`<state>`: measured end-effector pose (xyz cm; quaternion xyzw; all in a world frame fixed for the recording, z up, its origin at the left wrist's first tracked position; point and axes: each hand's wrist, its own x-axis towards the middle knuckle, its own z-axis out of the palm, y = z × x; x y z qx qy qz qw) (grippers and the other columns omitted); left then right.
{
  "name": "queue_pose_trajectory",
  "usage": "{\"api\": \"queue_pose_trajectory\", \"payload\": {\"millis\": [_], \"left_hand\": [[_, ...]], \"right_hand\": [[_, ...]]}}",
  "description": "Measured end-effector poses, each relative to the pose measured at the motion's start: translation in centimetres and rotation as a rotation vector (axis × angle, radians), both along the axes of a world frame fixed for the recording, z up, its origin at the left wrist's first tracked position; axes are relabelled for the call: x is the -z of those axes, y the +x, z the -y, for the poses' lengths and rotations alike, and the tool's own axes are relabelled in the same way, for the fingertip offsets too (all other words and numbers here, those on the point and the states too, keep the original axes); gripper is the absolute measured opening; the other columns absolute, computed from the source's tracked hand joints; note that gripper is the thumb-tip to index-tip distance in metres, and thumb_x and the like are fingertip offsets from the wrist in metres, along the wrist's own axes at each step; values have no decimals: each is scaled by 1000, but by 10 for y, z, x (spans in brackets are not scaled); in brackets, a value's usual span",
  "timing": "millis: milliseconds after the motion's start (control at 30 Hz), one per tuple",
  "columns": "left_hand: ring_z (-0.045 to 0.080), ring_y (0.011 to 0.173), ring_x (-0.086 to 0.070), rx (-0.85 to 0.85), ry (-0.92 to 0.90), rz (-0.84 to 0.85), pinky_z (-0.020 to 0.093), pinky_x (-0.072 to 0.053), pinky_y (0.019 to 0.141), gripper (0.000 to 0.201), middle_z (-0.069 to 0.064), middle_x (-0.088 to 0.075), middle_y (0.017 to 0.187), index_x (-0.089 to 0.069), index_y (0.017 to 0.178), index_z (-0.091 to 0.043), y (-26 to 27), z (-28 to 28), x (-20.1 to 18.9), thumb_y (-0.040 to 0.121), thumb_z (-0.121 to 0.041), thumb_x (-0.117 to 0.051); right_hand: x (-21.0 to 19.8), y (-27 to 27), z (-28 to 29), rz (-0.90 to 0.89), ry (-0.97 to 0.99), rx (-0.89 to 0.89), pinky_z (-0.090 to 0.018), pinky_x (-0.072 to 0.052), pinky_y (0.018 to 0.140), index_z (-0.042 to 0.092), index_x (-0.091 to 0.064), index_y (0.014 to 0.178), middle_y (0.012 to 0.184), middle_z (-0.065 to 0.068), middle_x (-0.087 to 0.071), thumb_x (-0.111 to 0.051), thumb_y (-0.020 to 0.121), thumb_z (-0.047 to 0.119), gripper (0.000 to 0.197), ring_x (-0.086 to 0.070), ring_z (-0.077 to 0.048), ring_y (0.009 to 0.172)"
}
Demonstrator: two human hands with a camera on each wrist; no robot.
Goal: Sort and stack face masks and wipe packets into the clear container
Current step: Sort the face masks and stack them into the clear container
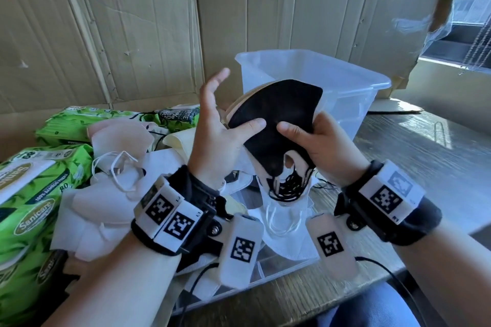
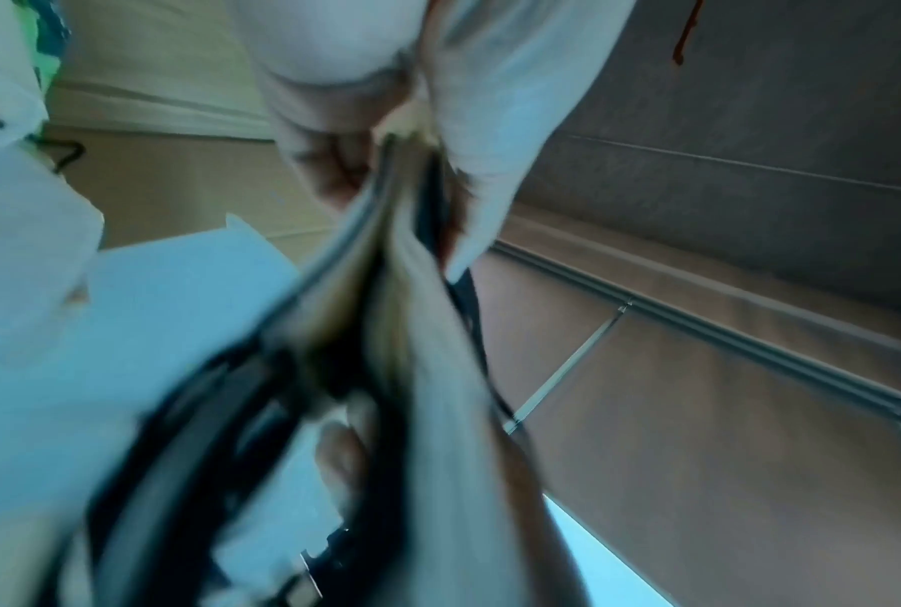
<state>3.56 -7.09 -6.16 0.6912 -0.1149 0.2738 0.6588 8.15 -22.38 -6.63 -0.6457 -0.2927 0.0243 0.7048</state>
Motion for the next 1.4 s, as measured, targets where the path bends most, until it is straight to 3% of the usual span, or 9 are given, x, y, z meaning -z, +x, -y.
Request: {"api": "queue_pose_trajectory", "payload": {"millis": [167,333,667,767,867,1000,1100,1200,1400], "left_hand": [[-9,83,-60,255,373,24,7,-42,80,36,-23,-68,81,-63,89,-19,-8,-13,-11,76,14,-64],[16,86,-65,205,332,-103,29,-52,84,34,0,-74,91,-74,93,-27,-9,-18,-14,79,4,-65],[-5,85,-65,-73,293,-67,10,-46,83,29,-23,-70,77,-72,78,-31,-2,-31,-16,80,-3,-69],[-9,80,-63,-102,338,-85,5,-44,78,28,-22,-68,80,-71,79,-30,-1,-36,-17,81,-2,-68],[-10,80,-63,-139,300,-60,5,-43,79,27,-17,-67,85,-70,82,-27,-2,-39,-20,81,0,-67],[-8,82,-62,-189,303,-55,10,-45,86,27,-16,-68,87,-70,83,-30,-1,-42,-20,81,-3,-68],[-8,84,-62,-206,308,-51,12,-44,88,27,-17,-67,87,-70,82,-32,-1,-43,-21,80,-5,-69],[-8,88,-62,-199,283,-55,11,-44,89,28,-17,-68,88,-70,81,-32,0,-45,-21,80,-4,-68],[-3,95,-63,-191,265,-64,20,-45,96,28,-18,-68,88,-70,81,-33,1,-48,-21,80,-4,-69]], "right_hand": [[-12,6,16,19,-152,-112,-27,-52,82,10,-57,110,98,0,-70,-74,67,14,46,-66,-14,94],[-15,5,25,19,-310,-147,-25,-54,70,14,-52,110,83,-1,-72,-71,65,-10,54,-68,-14,76],[7,5,31,-133,-84,29,-22,-51,70,16,-57,106,67,-7,-63,-78,54,-3,59,-62,-15,61],[14,15,35,-278,47,108,-26,-52,71,11,-55,107,73,-4,-69,-61,78,1,31,-65,-14,67],[22,17,35,-91,-623,153,-24,-42,82,17,-52,118,115,-9,-58,-55,91,15,28,-55,-20,102],[36,9,18,196,-1547,-158,-48,-16,113,44,-19,142,156,-2,4,-68,75,48,84,-3,-28,143],[42,10,2,183,-1662,-225,-51,-14,114,50,-1,142,155,-8,15,-68,72,55,97,3,-34,143],[41,18,-8,216,-1621,-184,-36,-24,108,38,-18,144,151,-8,-26,-53,86,51,69,-23,-25,138],[43,35,-5,233,-1627,-73,-26,-36,61,28,-38,134,87,-7,-49,-50,92,12,47,-46,-20,71]]}}
